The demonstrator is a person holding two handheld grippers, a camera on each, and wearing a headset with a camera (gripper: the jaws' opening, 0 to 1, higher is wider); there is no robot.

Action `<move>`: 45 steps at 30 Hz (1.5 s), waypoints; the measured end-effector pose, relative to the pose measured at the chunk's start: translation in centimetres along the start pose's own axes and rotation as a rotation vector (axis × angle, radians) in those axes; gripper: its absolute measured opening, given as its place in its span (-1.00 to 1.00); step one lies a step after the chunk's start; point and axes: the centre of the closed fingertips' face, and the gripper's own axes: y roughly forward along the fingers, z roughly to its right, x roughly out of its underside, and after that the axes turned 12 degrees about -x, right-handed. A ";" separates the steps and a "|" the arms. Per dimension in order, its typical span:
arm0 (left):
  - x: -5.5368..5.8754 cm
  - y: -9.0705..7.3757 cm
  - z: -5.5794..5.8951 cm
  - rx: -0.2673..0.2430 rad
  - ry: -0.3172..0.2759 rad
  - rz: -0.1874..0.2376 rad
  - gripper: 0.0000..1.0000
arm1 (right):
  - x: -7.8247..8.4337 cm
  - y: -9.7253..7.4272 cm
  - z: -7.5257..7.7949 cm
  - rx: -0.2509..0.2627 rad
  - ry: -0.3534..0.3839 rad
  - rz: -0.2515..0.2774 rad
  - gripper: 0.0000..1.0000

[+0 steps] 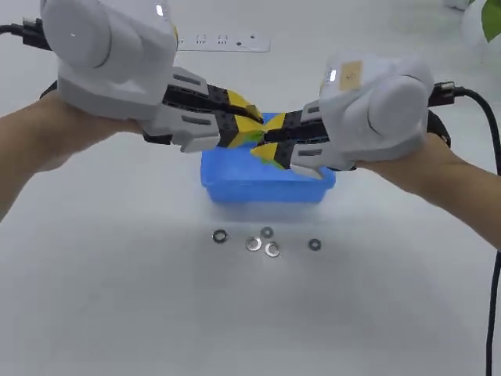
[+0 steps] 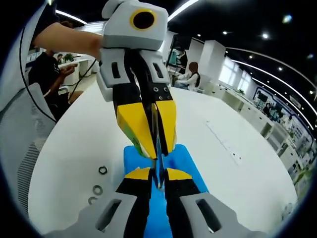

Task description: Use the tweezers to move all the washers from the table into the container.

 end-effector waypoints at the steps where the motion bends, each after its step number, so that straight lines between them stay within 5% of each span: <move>1: 0.4 0.3 -0.2 0.004 -0.007 -0.006 -0.83 | 0.3 0.2 0.1 -0.002 0.009 -0.002 -0.79; 11: 2.5 1.9 -0.5 0.029 -0.046 -0.042 -0.83 | 2.7 1.7 0.5 -0.035 0.073 -0.026 -0.79; 20: 2.9 2.3 -0.3 0.034 -0.067 -0.054 -0.83 | 3.2 1.9 0.3 -0.046 0.107 -0.029 -0.78; 32: 3.0 2.0 -0.2 0.038 -0.060 -0.071 -0.82 | 3.0 1.7 0.2 -0.037 0.096 -0.038 -0.75; 45: 1.2 0.5 0.8 0.069 -0.010 -0.038 -0.84 | 0.8 0.2 -1.3 -0.083 0.049 0.022 -0.79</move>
